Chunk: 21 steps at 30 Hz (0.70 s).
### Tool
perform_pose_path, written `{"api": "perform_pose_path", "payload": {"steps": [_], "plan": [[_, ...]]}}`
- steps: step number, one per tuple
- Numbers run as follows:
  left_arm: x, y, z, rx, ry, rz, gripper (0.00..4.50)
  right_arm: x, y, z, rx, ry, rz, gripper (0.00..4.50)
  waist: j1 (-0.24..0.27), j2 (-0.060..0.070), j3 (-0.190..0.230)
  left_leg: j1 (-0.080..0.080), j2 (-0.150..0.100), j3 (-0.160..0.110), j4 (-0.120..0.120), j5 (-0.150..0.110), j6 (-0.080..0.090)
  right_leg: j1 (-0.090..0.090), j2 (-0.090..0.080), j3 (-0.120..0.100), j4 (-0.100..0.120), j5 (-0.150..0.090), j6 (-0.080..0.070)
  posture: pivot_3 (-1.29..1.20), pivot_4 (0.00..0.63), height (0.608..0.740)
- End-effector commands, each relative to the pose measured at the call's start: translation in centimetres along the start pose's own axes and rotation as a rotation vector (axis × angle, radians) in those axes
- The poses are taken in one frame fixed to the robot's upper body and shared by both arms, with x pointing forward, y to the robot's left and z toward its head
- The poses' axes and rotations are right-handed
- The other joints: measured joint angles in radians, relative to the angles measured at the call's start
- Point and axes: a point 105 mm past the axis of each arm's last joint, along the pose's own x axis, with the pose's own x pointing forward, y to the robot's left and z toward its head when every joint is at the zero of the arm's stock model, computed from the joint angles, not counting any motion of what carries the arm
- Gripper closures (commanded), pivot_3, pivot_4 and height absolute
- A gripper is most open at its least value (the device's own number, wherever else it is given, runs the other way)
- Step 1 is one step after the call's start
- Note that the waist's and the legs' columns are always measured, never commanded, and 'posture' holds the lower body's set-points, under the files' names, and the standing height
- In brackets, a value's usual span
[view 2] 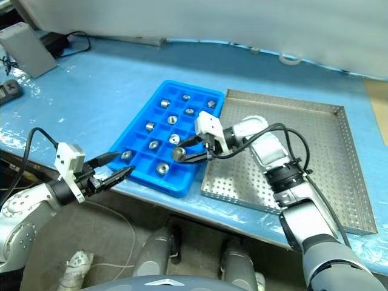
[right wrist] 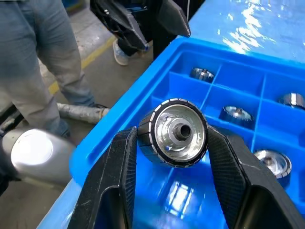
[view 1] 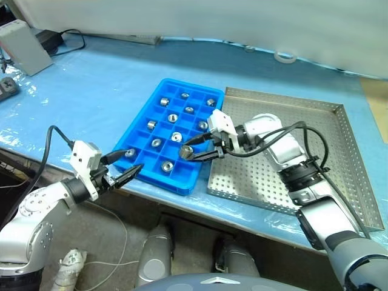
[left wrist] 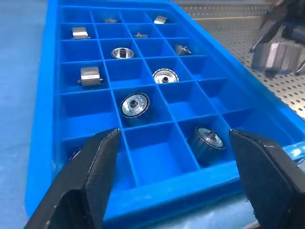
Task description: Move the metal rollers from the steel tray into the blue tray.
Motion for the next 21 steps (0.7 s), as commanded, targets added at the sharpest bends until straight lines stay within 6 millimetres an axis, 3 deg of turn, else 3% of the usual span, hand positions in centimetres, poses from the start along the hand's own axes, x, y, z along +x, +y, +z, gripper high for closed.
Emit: {"api": "perform_pose_path", "payload": {"steps": [1, 5, 12, 16, 21], "plan": [[0.0, -1.1, 1.3, 0.043, -0.052, -0.007, 0.62, 0.3, -0.2, 0.1, -0.045, -0.001, 0.017, 2.70, 0.004, -0.001, 0.000, 0.000, 0.000, 0.000, 0.000, 0.000, 0.000, 0.000, 0.000, 0.000, 0.000, 0.000, 0.000, 0.34, 0.150, 0.740], [0.0, -1.3, 1.2, 0.041, -0.053, 0.002, 0.62, 0.8, 0.4, -1.0, -0.059, 0.024, 0.038, 2.70, 0.005, -0.001, 0.000, 0.000, 0.000, 0.000, -0.001, 0.000, 0.000, 0.000, 0.000, 0.000, 0.000, 0.000, 0.000, 0.35, 0.150, 0.740], [0.1, -1.2, 1.4, 0.047, -0.065, -0.001, 0.62, 1.3, -1.6, -2.1, -0.077, 0.042, -0.072, 2.70, 0.001, -0.001, 0.000, 0.000, 0.001, 0.000, -0.002, 0.002, -0.003, -0.002, 0.001, 0.000, 0.001, 0.000, 0.000, 0.35, 0.150, 0.740], [0.2, -0.7, 1.5, 0.061, -0.064, 0.007, 0.62, 1.5, -1.1, -2.5, -0.102, 0.040, -0.061, 2.70, 0.002, -0.001, 0.000, 0.001, 0.001, 0.000, -0.002, 0.002, -0.003, -0.002, 0.001, 0.000, 0.001, 0.000, 0.000, 0.34, 0.150, 0.740], [0.6, -0.7, 1.6, 0.064, -0.065, 0.002, 0.62, 1.1, -0.7, -3.0, -0.085, 0.047, -0.048, 1.01, 0.002, -0.002, -0.001, 0.000, 0.001, 0.000, -0.002, 0.002, -0.003, -0.001, 0.001, 0.000, 0.001, 0.000, 0.000, 0.33, 0.150, 0.740]]}}
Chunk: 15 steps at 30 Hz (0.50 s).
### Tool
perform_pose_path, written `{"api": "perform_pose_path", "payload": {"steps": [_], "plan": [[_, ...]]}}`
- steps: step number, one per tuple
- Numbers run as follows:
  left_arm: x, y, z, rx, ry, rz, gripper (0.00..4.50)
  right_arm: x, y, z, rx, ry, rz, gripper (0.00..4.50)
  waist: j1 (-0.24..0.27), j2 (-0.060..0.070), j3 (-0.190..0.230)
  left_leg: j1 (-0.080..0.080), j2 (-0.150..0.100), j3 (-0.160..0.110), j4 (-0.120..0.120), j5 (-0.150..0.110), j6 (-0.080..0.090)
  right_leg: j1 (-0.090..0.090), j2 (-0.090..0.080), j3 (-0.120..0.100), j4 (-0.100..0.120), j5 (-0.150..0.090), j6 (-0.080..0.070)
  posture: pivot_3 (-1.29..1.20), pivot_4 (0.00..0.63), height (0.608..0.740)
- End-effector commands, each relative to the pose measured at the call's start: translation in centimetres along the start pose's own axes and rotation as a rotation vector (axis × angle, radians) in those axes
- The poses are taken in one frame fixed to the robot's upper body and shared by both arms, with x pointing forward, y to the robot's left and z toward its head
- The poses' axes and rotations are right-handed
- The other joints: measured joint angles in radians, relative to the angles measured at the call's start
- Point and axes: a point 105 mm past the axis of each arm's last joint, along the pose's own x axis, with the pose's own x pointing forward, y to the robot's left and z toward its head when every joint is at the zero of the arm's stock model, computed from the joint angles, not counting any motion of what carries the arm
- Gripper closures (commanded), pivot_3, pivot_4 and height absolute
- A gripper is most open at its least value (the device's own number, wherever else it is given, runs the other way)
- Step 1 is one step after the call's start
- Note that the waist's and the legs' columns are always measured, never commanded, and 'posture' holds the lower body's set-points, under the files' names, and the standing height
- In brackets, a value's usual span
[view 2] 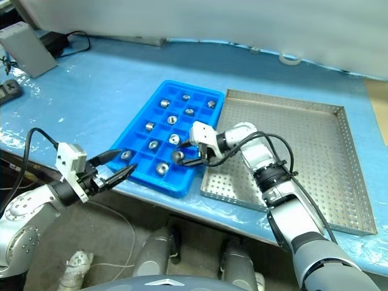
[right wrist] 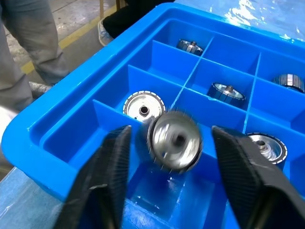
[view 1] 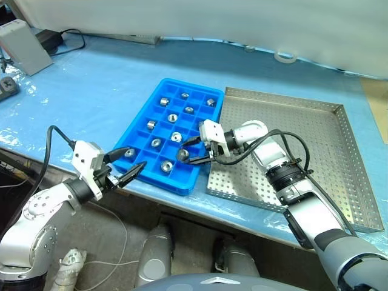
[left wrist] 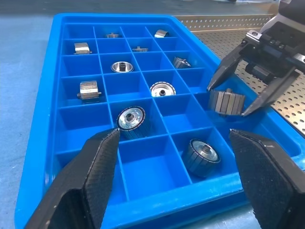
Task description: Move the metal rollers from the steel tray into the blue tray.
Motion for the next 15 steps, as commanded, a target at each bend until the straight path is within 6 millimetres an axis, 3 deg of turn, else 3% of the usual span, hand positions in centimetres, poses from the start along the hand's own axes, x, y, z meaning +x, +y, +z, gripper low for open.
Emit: {"api": "perform_pose_path", "payload": {"steps": [1, 2, 9, 15], "plan": [[0.2, -0.2, 0.6, 0.029, -0.018, -0.013, 0.62, -0.5, 0.3, -0.1, 0.012, 0.002, 0.003, 0.68, 0.000, 0.000, 0.000, 0.000, 0.000, 0.000, 0.000, 0.000, 0.000, 0.000, 0.000, 0.000, 0.000, 0.000, 0.000, 0.33, 0.150, 0.740], [0.3, -0.2, 0.5, 0.028, -0.018, -0.015, 0.62, -0.6, 0.3, -0.1, 0.018, 0.004, 0.003, 0.37, 0.000, 0.000, 0.000, 0.000, 0.000, 0.000, 0.000, 0.000, 0.000, 0.000, 0.000, 0.000, 0.000, 0.000, 0.000, 0.32, 0.150, 0.740], [0.8, -0.6, 0.3, 0.014, -0.030, -0.039, 0.62, -2.3, -1.4, 1.3, 0.007, -0.029, -0.127, 0.37, -0.002, -0.001, 0.000, 0.001, 0.000, 0.000, 0.000, 0.000, 0.000, 0.000, 0.000, 0.000, 0.001, 0.000, 0.000, 0.30, 0.150, 0.740], [2.9, 0.2, 1.7, 0.018, -0.096, -0.016, 0.62, -3.6, -3.8, 3.1, 0.032, -0.115, -0.343, 0.37, -0.004, -0.001, 0.000, 0.001, 0.000, 0.000, 0.000, 0.001, -0.001, 0.000, 0.000, 0.000, 0.002, 0.000, 0.000, 0.27, 0.150, 0.740]]}}
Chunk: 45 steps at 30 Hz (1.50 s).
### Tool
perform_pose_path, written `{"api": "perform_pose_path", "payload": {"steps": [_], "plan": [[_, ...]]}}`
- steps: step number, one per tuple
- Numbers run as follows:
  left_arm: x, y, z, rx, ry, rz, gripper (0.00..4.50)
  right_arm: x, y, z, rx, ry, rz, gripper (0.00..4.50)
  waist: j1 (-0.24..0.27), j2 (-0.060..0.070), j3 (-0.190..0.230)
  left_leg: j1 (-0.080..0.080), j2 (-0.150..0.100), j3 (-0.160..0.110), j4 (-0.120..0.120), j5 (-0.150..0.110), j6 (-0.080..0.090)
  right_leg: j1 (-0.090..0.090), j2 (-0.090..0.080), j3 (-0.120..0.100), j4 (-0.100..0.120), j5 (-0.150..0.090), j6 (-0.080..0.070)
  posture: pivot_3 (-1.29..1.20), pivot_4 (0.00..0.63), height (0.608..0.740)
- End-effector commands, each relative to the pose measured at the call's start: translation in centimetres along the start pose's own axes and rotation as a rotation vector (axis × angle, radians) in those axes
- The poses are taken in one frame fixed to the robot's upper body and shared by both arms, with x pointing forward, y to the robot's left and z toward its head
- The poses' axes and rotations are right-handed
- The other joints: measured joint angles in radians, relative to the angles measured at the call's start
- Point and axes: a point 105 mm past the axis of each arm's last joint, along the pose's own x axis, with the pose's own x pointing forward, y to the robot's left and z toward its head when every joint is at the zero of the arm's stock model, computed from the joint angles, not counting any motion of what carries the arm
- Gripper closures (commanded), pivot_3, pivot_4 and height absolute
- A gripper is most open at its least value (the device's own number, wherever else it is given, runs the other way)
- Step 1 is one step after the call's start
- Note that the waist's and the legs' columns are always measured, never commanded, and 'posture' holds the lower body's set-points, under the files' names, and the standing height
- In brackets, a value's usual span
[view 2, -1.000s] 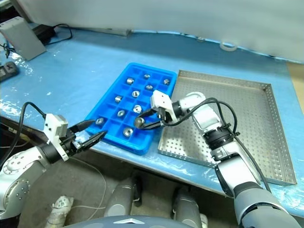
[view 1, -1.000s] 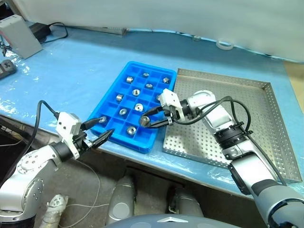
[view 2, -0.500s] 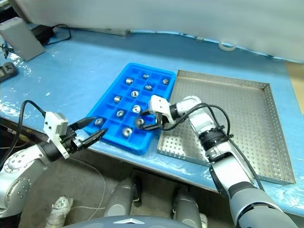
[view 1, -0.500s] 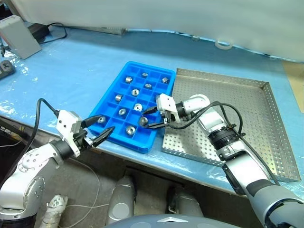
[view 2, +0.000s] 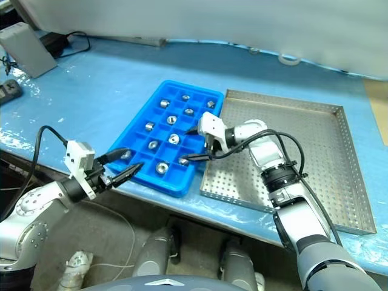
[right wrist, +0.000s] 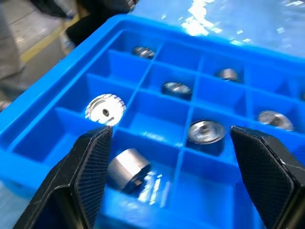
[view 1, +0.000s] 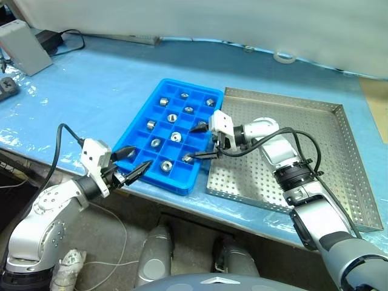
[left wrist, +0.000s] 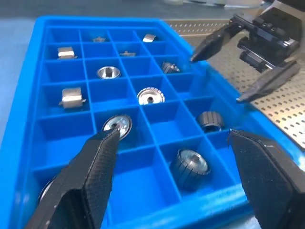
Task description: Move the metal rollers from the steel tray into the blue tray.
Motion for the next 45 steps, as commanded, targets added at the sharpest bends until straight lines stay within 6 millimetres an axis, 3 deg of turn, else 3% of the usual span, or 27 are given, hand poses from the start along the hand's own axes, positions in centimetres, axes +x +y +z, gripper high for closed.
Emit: {"api": "perform_pose_path", "payload": {"steps": [1, 5, 8, 11, 15, 24, 31, 38, 45], "plan": [[1.5, 1.3, 1.7, 0.040, -0.073, 0.050, 0.62, -0.7, -2.0, 2.3, -0.015, -0.090, -0.160, 0.37, -0.001, 0.000, 0.000, 0.000, 0.000, 0.000, 0.000, 0.000, 0.000, 0.000, 0.000, 0.000, 0.001, 0.000, 0.000, 0.26, 0.150, 0.740], [5.0, 3.4, 3.7, 0.049, -0.160, 0.131, 0.62, -2.0, -5.8, 3.4, 0.029, -0.176, -0.492, 0.37, -0.005, 0.000, 0.000, 0.001, 0.000, 0.000, 0.000, 0.002, -0.004, 0.000, 0.000, 0.000, 0.002, 0.000, 0.000, 0.22, 0.150, 0.740], [8.0, 3.1, 5.3, 0.033, -0.229, 0.100, 0.62, -3.8, -8.7, 3.1, 0.081, -0.198, -0.776, 0.37, -0.008, -0.001, 0.000, 0.001, 0.000, 0.000, 0.000, 0.004, -0.006, 0.000, 0.000, 0.000, 0.002, 0.001, 0.000, 0.15, 0.150, 0.740], [10.3, 2.3, 5.9, 0.025, -0.250, 0.049, 0.62, -5.1, -10.0, 2.3, 0.109, -0.173, -0.948, 0.37, -0.013, -0.001, 0.000, 0.000, -0.001, 0.000, 0.000, 0.005, -0.008, -0.001, 0.000, 0.000, 0.002, 0.001, -0.001, 0.11, 0.150, 0.740], [12.9, 1.1, 6.3, 0.018, -0.256, -0.025, 0.62, -7.2, -10.4, 1.1, 0.103, -0.113, -1.111, 0.37, -0.033, -0.001, 0.000, -0.003, -0.001, 0.000, 0.000, 0.005, -0.007, -0.004, 0.000, 0.000, 0.002, 0.001, 0.000, 0.04, 0.150, 0.740], [15.9, -0.5, 6.6, -0.014, -0.262, -0.118, 0.62, -10.7, -10.2, -1.1, 0.051, 0.059, -1.362, 0.37, -0.087, -0.001, 0.000, -0.005, -0.001, 0.000, 0.000, 0.005, -0.006, -0.005, 0.000, 0.000, 0.002, 0.001, 0.000, -0.07, 0.150, 0.740], [16.9, -1.9, 7.1, -0.028, -0.276, -0.192, 0.62, -11.6, -8.7, -1.8, 0.029, 0.105, -1.418, 0.37, -0.111, -0.001, 0.000, -0.005, -0.001, 0.000, 0.001, 0.004, -0.004, -0.005, 0.000, 0.000, 0.002, 0.001, 0.000, -0.12, 0.150, 0.740], [17.4, -2.4, 6.7, -0.037, -0.266, -0.213, 0.62, -12.8, -8.5, -1.7, 0.028, 0.116, -1.481, 0.37, -0.118, -0.001, 0.000, -0.004, -0.001, 0.000, 0.002, 0.004, 0.000, -0.004, 0.000, 0.000, 0.002, 0.001, 0.000, -0.14, 0.150, 0.740], [17.4, -2.4, 6.2, -0.035, -0.251, -0.217, 0.62, -12.7, -8.4, -1.2, 0.009, 0.110, -1.505, 0.37, -0.119, -0.001, 0.000, -0.004, -0.001, 0.000, 0.002, 0.004, 0.001, -0.004, 0.000, 0.000, 0.002, 0.001, 0.000, -0.15, 0.150, 0.740]]}}
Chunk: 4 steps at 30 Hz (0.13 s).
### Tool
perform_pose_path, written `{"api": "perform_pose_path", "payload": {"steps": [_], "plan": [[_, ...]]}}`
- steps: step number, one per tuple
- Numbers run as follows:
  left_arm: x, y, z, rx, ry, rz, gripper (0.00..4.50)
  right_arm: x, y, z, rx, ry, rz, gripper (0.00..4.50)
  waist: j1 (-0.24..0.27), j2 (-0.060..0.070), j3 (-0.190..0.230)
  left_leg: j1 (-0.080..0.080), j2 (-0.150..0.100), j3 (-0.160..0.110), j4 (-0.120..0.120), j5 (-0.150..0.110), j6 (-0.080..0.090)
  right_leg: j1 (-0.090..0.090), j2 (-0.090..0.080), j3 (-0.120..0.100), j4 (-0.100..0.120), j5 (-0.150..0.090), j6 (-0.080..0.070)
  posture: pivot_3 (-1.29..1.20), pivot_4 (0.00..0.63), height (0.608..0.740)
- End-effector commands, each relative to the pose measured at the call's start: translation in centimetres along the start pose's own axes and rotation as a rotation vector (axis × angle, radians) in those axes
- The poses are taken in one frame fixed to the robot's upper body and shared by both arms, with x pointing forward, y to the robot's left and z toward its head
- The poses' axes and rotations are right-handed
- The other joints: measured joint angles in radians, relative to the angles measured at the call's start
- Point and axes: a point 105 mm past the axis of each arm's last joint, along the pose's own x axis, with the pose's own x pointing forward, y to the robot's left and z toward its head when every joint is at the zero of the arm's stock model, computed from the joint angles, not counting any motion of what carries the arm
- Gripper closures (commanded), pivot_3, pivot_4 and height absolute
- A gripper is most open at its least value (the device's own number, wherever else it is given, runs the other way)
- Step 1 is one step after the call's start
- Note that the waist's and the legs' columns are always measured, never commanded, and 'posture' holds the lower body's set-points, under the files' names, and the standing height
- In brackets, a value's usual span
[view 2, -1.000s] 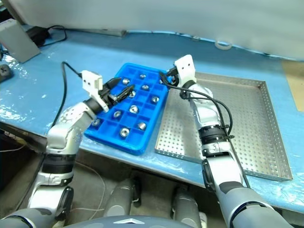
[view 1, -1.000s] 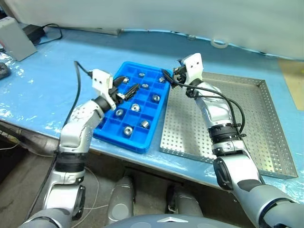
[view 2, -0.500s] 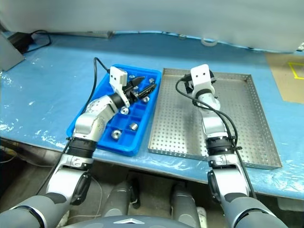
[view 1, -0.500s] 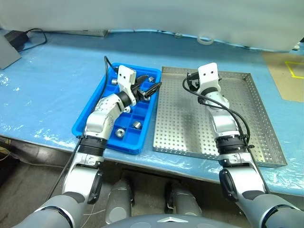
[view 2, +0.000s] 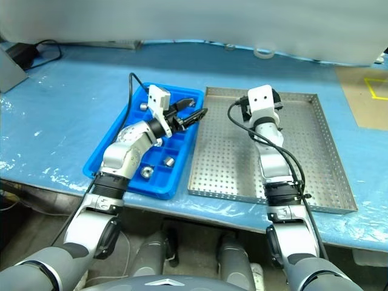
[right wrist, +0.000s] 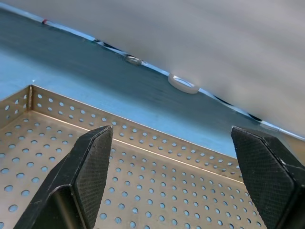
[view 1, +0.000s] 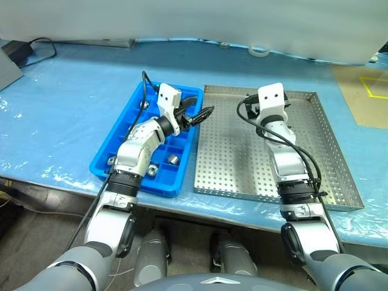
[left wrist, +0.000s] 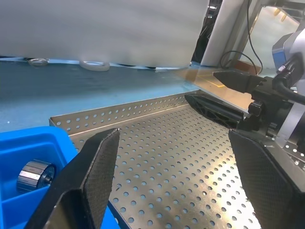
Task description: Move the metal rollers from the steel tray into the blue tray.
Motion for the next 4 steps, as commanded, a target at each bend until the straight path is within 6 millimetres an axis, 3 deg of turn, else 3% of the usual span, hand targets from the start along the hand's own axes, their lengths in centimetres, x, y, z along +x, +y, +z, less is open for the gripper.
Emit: {"api": "perform_pose_path", "payload": {"steps": [1, 4], "plan": [[0.23, -0.17, 1.05, 0.033, -0.032, -0.019, 0.62, -0.27, -0.63, 1.95, -0.006, -0.072, -0.042, 0.37, 0.000, 0.000, 0.000, 0.000, 0.000, 0.000, 0.000, 0.000, 0.000, 0.000, 0.000, 0.000, 0.000, 0.000, 0.000, -0.14, 0.150, 0.740], [0.26, 0.00, 1.16, 0.036, -0.033, -0.018, 0.62, -0.30, -0.47, 2.20, -0.006, -0.080, -0.045, 0.37, 0.000, 0.000, 0.000, 0.000, 0.000, 0.000, 0.000, 0.000, 0.000, 0.000, 0.000, 0.000, 0.000, 0.000, 0.000, -0.14, 0.150, 0.740]]}}
